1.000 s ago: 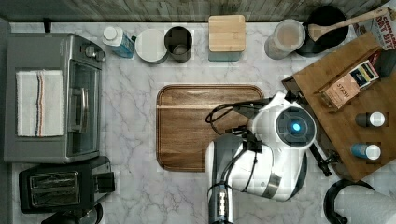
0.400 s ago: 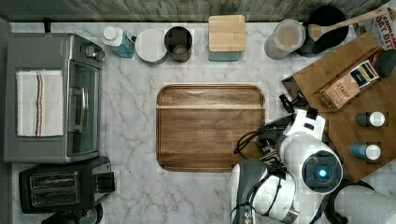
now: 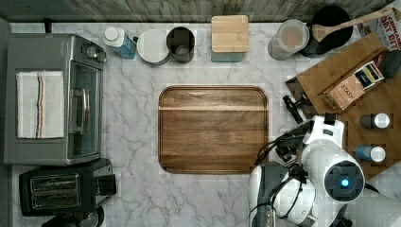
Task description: Open the drawer.
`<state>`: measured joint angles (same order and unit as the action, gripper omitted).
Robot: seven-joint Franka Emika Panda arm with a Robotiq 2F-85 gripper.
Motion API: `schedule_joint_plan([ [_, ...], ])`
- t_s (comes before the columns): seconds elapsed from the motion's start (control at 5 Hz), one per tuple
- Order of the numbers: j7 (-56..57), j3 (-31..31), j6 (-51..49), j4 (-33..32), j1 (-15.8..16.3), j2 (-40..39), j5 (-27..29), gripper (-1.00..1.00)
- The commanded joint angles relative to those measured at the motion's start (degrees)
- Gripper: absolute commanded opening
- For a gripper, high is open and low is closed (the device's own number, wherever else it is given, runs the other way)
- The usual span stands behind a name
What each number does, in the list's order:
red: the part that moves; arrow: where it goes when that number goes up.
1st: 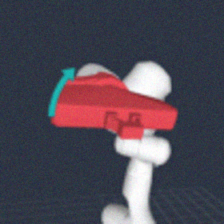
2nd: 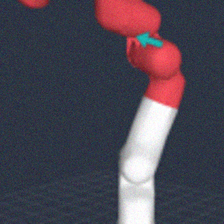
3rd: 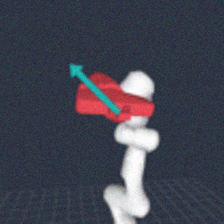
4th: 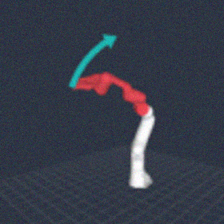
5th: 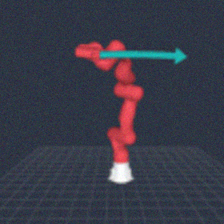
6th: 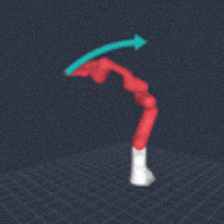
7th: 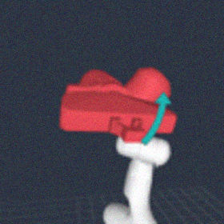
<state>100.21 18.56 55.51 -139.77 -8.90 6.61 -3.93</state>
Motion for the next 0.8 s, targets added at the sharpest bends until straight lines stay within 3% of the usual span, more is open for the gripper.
schedule_joint_plan([
  [0.2,4.5,3.1,-0.1,2.1,-2.4,-4.8,2.9,1.0],
  [0.8,13.9,3.2,1.8,6.2,-4.2,-9.1,12.1,1.0],
])
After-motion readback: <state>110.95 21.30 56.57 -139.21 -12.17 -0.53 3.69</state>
